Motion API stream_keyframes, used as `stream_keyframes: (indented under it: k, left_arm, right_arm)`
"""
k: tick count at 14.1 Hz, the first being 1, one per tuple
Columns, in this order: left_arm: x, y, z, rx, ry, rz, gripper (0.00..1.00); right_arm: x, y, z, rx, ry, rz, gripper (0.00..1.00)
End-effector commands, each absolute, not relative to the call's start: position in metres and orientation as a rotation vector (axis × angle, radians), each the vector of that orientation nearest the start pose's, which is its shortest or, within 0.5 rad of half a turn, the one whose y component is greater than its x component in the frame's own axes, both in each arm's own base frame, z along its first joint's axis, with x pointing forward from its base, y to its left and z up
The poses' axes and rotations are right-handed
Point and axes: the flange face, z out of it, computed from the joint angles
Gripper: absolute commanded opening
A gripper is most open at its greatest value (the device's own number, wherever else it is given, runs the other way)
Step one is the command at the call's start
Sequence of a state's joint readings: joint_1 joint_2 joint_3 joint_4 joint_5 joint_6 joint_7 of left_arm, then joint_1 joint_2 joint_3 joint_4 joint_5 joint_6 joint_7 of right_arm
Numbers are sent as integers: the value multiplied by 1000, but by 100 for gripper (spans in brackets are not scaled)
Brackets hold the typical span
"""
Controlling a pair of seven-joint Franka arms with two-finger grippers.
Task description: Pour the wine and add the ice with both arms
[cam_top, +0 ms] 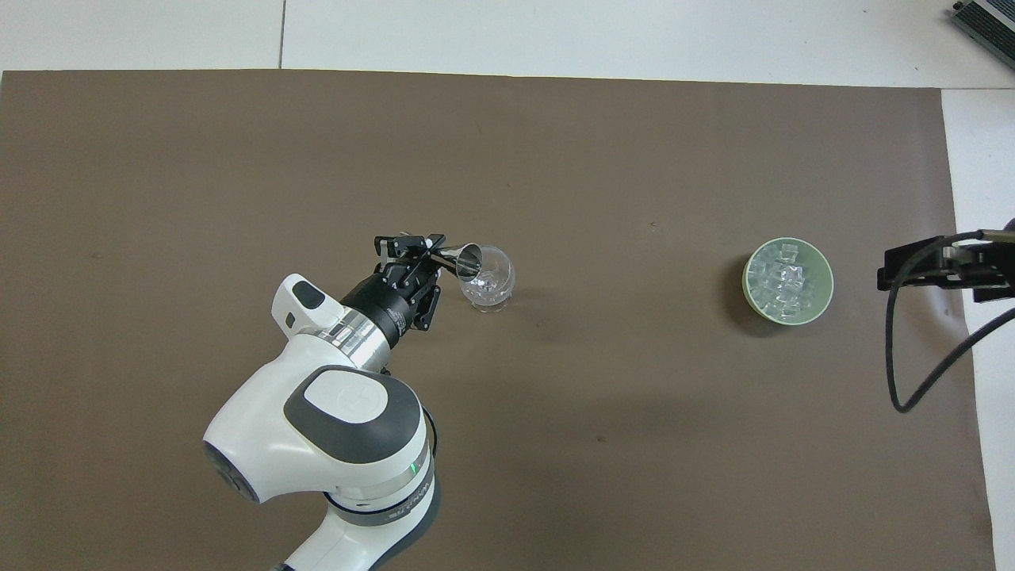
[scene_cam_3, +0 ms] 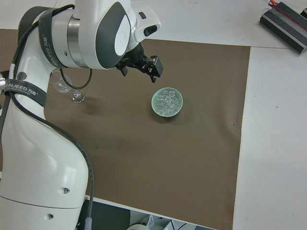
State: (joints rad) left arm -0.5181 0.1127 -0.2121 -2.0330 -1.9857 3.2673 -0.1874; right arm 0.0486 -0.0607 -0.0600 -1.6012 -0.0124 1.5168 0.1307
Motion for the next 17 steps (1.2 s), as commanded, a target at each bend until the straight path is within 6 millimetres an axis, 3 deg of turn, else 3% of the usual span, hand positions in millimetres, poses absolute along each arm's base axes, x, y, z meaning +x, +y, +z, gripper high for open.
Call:
stream_keyframes:
  k: [1,17]
  left_arm:
    - [469,-298,420,1617,1497,289,0]
    - [465,-305,419,1698,1432,358,0]
  right_arm:
    - [522,-7,639,-3124,242,42,100]
    - [522,-7,639,-3124,242,42,100]
